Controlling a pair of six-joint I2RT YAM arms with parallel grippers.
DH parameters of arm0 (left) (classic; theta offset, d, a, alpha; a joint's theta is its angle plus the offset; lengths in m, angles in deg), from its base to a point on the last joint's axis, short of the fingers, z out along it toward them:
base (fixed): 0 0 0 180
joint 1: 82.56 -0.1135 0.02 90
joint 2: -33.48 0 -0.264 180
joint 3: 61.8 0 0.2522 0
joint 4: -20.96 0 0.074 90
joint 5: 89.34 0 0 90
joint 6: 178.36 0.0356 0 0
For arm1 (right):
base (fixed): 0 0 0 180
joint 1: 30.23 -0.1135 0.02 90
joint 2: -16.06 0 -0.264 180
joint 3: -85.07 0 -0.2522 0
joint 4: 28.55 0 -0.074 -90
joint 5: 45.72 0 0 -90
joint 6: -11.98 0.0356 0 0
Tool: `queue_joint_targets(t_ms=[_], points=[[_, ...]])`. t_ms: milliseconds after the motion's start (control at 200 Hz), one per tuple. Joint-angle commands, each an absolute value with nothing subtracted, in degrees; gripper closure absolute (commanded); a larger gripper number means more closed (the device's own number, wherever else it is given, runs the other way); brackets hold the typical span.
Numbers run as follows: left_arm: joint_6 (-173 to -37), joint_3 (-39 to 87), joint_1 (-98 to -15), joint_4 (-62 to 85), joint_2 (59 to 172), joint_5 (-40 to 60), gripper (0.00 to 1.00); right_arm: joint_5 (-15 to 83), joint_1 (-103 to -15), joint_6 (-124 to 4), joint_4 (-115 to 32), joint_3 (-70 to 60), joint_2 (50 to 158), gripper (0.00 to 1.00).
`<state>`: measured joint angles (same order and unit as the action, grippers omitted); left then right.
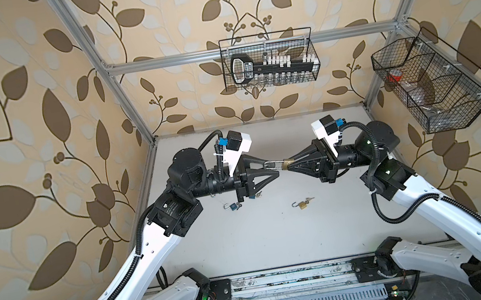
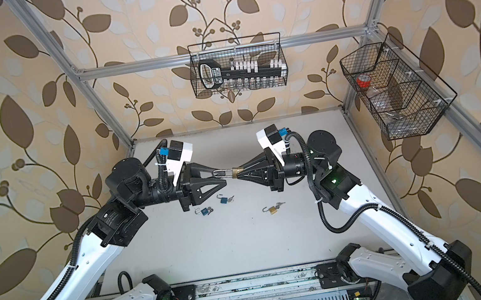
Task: Lock with the key
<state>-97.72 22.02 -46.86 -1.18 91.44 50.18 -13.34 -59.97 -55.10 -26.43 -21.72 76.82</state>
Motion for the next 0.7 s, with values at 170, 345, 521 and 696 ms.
queue_joint_targets(t_ms=[170, 345, 521, 696], points=[[-97.9, 22.2, -46.3, 1.4, 90.6, 51.6, 0.84, -15.1, -60.1, -57.0, -27.9, -21.7, 76.1, 1.00], [-97.9, 22.4, -46.3, 0.8, 90.8, 51.3, 1.00, -14.8, -60.2, -57.2, -27.9, -21.8, 75.7, 1.00], [-97.6, 22.5, -46.4, -0.3, 90.4, 47.8, 1.00, -11.0, -59.2, -57.9, -28.0, -23.7, 73.1, 0.39], [-97.5, 22.4, -46.6, -0.4, 90.3, 48.8, 1.00, -9.5, -53.6, -50.4, -21.1, -28.9, 69.5, 0.33]])
